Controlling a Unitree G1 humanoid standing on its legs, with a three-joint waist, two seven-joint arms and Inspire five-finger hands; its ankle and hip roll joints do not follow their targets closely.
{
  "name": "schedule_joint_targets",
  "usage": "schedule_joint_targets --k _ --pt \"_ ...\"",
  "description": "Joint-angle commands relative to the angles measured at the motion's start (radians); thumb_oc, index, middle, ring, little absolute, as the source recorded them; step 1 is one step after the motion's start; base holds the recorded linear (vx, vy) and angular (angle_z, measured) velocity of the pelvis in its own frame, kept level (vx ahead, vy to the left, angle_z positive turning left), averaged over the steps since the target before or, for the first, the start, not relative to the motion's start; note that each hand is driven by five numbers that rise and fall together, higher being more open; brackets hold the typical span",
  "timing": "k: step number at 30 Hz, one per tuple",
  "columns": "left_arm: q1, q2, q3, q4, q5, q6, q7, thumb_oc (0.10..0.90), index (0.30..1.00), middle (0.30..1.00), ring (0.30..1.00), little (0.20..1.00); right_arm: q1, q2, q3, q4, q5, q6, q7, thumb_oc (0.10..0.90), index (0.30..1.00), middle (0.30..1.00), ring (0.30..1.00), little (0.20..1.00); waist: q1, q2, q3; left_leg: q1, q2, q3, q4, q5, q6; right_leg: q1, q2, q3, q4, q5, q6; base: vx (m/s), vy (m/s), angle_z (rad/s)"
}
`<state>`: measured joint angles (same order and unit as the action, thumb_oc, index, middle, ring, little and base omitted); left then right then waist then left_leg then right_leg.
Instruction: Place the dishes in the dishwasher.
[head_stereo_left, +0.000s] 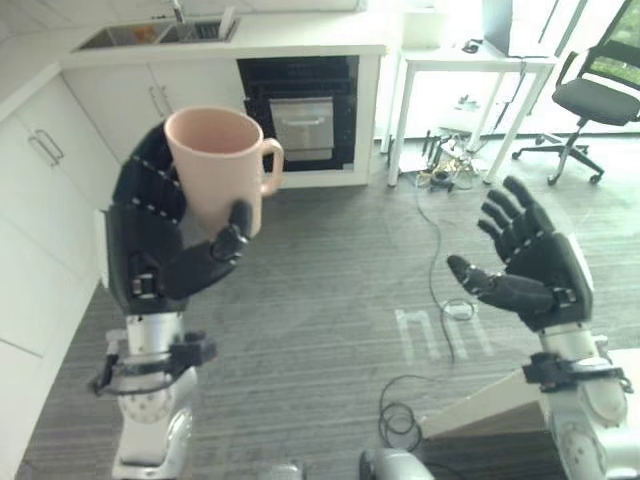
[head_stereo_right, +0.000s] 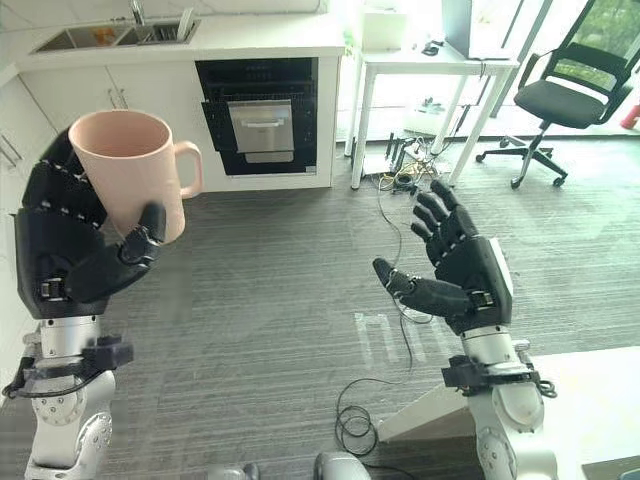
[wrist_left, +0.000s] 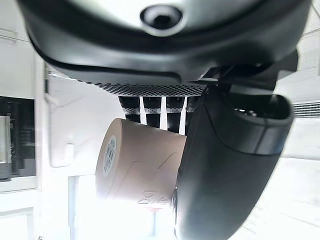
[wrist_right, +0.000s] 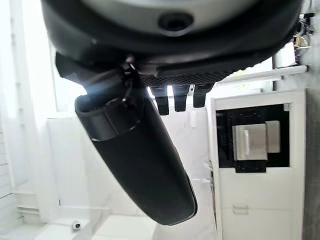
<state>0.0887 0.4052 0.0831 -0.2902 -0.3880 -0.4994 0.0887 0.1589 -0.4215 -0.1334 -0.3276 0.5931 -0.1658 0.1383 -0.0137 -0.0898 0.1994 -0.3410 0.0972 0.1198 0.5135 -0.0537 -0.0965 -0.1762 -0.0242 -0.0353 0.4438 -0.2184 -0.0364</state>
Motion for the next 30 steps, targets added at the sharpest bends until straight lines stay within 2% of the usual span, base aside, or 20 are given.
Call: schedule_joint_targets --k 1,3,5,7,10,11,12,13,14,16,17,19,20,21,22,23,25,27,28,30 --pt "-0.077 0.017 0.047 -0.106 -0.014 -0.118 0.002 0.4 0.3 0.3 0.3 0.3 -0.078 -0.034 -0.054 -0.121 0.025 -0.104 0.035 0.8 0.9 0.9 0.9 0.9 0.017 0.076 -0.001 0.01 0.068 -0.013 -0.213 0.098 -0.01 0.187 0.025 0.026 -0.144 0.008 0.095 0.29 0.145 0.05" --pt "-0.064 0.018 0.039 -0.105 0.002 -0.123 0.021 0.4 0.3 0.3 0.3 0.3 -0.065 -0.036 -0.054 -0.131 0.028 -0.105 0.034 0.8 0.9 0.9 0.9 0.9 0.029 0.09 -0.007 -0.046 0.074 -0.057 -0.213 0.136 -0.025 0.212 0.045 0.046 -0.144 -0.011 0.092 0.37 0.19 -0.32" --pt "-0.051 0.019 0.032 -0.095 0.016 -0.138 0.046 0.4 0.3 0.3 0.3 0.3 -0.073 -0.056 -0.038 -0.125 0.058 -0.106 0.037 0.8 0.9 0.9 0.9 0.9 0.038 0.095 -0.019 -0.071 0.062 -0.064 -0.213 0.107 -0.017 0.237 0.052 0.069 -0.144 -0.042 0.09 0.4 0.256 -0.5" --pt "-0.064 0.029 0.024 -0.082 0.057 -0.135 0.078 0.4 0.3 0.3 0.3 0.3 -0.073 -0.056 -0.034 -0.113 0.076 -0.114 0.059 0.8 0.9 0.9 0.9 0.9 0.045 0.096 -0.037 -0.066 0.059 -0.047 -0.213 0.09 -0.003 0.277 0.019 0.062 -0.144 -0.066 0.109 0.37 0.25 -0.5" --pt "-0.061 0.041 0.035 -0.102 0.052 -0.115 0.048 0.4 0.3 0.3 0.3 0.3 -0.042 -0.028 -0.035 -0.142 0.09 -0.113 0.068 0.8 0.9 0.9 0.9 0.9 0.077 0.073 -0.072 -0.053 0.016 -0.065 -0.213 0.067 0.032 0.336 -0.042 0.039 -0.144 -0.073 0.159 0.4 0.198 -0.28" --pt "-0.064 0.044 0.036 -0.106 0.044 -0.106 0.023 0.4 0.3 0.3 0.3 0.3 -0.036 -0.015 -0.027 -0.151 0.075 -0.119 0.054 0.8 0.9 0.9 0.9 0.9 0.087 0.057 -0.09 -0.044 -0.011 -0.074 -0.213 0.057 0.052 0.362 -0.076 0.015 -0.144 0.008 0.191 0.42 0.176 -0.05" --pt "-0.069 0.045 0.034 -0.106 0.041 -0.097 0.009 0.4 0.3 0.3 0.3 0.3 -0.044 -0.002 -0.015 -0.159 0.056 -0.113 0.03 0.8 0.9 0.9 0.9 0.9 0.086 0.047 -0.101 -0.027 -0.043 -0.092 -0.213 0.045 0.071 0.381 -0.097 -0.005 -0.144 0.129 0.225 0.42 0.19 0.11" --pt "-0.073 0.046 0.034 -0.103 0.036 -0.09 -0.001 0.4 0.3 0.3 0.3 0.3 -0.054 0.006 -0.009 -0.16 0.051 -0.107 0.018 0.8 0.9 0.9 0.9 0.9 0.086 0.052 -0.109 -0.008 -0.058 -0.112 -0.213 0.035 0.083 0.389 -0.107 -0.021 -0.134 0.248 0.242 0.37 0.206 0.22" --pt "-0.078 0.048 0.035 -0.101 0.036 -0.082 -0.004 0.4 0.3 0.3 0.3 0.3 -0.062 0.018 0.001 -0.161 0.043 -0.101 0.013 0.8 0.9 0.9 0.9 0.9 0.088 0.066 -0.108 0.021 -0.063 -0.13 -0.213 0.021 0.093 0.36 -0.125 -0.048 -0.011 0.316 0.25 0.3 0.213 0.42" --pt "-0.089 0.047 0.032 -0.092 0.058 -0.07 0.009 0.4 0.3 0.3 0.3 0.3 -0.087 0.043 0.034 -0.158 0.01 -0.079 0.008 0.8 0.9 0.9 0.9 0.9 0.069 0.101 -0.088 0.097 -0.065 -0.141 -0.213 -0.008 0.107 0.182 -0.12 -0.043 0.225 0.336 0.226 0.35 0.223 0.25" --pt "-0.094 0.047 0.032 -0.091 0.063 -0.064 0.021 0.4 0.3 0.3 0.3 0.3 -0.101 0.044 0.049 -0.149 0.001 -0.065 0.005 0.8 0.9 0.9 0.9 0.9 0.061 0.104 -0.077 0.128 -0.068 -0.132 -0.213 -0.02 0.107 0.106 -0.109 -0.066 0.21 0.296 0.205 0.43 0.102 -0.2" --pt "-0.098 0.054 0.041 -0.092 0.04 -0.055 0.015 0.4 0.3 0.3 0.3 0.3 -0.1 0.031 0.051 -0.136 0.012 -0.062 0.005 0.8 0.9 0.9 0.9 0.9 0.049 0.093 -0.068 0.157 -0.083 -0.134 -0.213 -0.03 0.103 0.079 -0.077 -0.113 0.048 0.25 0.186 0.43 -0.119 -0.26" --pt "-0.101 0.059 0.049 -0.096 0.023 -0.049 0.005 0.4 0.3 0.3 0.3 0.3 -0.092 0.021 0.041 -0.133 0.028 -0.072 0.012 0.8 0.9 0.9 0.9 0.9 0.032 0.076 -0.054 0.186 -0.089 -0.133 -0.213 -0.054 0.095 0.051 -0.079 -0.147 -0.144 0.248 0.18 0.48 -0.291 0.13" --pt "-0.098 0.062 0.055 -0.1 0.015 -0.047 0.0 0.4 0.3 0.3 0.3 0.3 -0.083 0.012 0.031 -0.131 0.048 -0.082 0.021 0.8 0.9 0.9 0.9 0.9 0.015 0.053 -0.035 0.222 -0.104 -0.131 -0.213 -0.089 0.09 -0.021 -0.106 -0.153 -0.144 0.221 0.183 0.61 -0.359 1.05" --pt "-0.087 0.065 0.057 -0.11 0.02 -0.052 0.007 0.4 0.3 0.3 0.3 0.3 -0.073 0.007 0.025 -0.135 0.07 -0.09 0.035 0.8 0.9 0.9 0.9 0.9 -0.006 0.032 -0.025 0.26 -0.124 -0.133 -0.213 -0.128 0.093 -0.095 -0.119 -0.13 -0.144 0.248 0.201 0.49 -0.269 0.9" --pt "-0.085 0.066 0.055 -0.113 0.026 -0.054 0.015 0.4 0.3 0.3 0.3 0.3 -0.068 0.008 0.022 -0.138 0.076 -0.091 0.04 0.8 0.9 0.9 0.9 0.9 -0.017 0.03 -0.022 0.274 -0.128 -0.138 -0.213 -0.136 0.098 -0.112 -0.117 -0.117 -0.144 0.281 0.203 0.71 -0.328 0.88" --pt "-0.072 0.059 0.025 -0.117 0.042 -0.084 0.054 0.4 0.3 0.3 0.3 0.3 -0.072 -0.023 0.007 -0.136 0.083 -0.084 0.004 0.8 0.9 0.9 0.9 0.9 -0.039 0.033 -0.04 0.341 -0.109 -0.137 -0.213 -0.163 0.092 -0.061 -0.094 -0.087 -0.144 0.227 0.164 0.83 -0.344 0.53" --pt "-0.074 0.041 0.024 -0.118 0.052 -0.069 0.051 0.4 0.3 0.3 0.3 0.3 -0.072 -0.031 -0.011 -0.135 0.073 -0.07 0.009 0.8 0.9 0.9 0.9 0.9 -0.05 0.036 -0.064 0.417 -0.098 -0.129 -0.213 -0.074 0.063 -0.012 -0.066 -0.069 -0.144 0.182 0.127 0.61 -0.208 0.38" --pt "-0.071 0.039 0.021 -0.119 0.065 -0.065 0.068 0.4 0.3 0.3 0.3 0.3 -0.071 -0.043 -0.018 -0.137 0.084 -0.06 0.013 0.8 0.9 0.9 0.9 0.9 -0.054 0.03 -0.068 0.449 -0.094 -0.108 -0.213 0.019 0.044 0.012 -0.057 -0.056 -0.144 0.163 0.106 0.34 -0.15 -0.31" --pt "-0.068 0.03 0.024 -0.116 0.059 -0.061 0.072 0.4 0.3 0.3 0.3 0.3 -0.065 -0.048 -0.025 -0.138 0.087 -0.054 0.028 0.8 0.9 0.9 0.9 0.9 -0.055 0.012 -0.062 0.393 -0.075 -0.064 -0.052 0.097 0.022 0.05 -0.059 -0.041 -0.144 0.142 0.079 0.27 -0.171 -0.37"
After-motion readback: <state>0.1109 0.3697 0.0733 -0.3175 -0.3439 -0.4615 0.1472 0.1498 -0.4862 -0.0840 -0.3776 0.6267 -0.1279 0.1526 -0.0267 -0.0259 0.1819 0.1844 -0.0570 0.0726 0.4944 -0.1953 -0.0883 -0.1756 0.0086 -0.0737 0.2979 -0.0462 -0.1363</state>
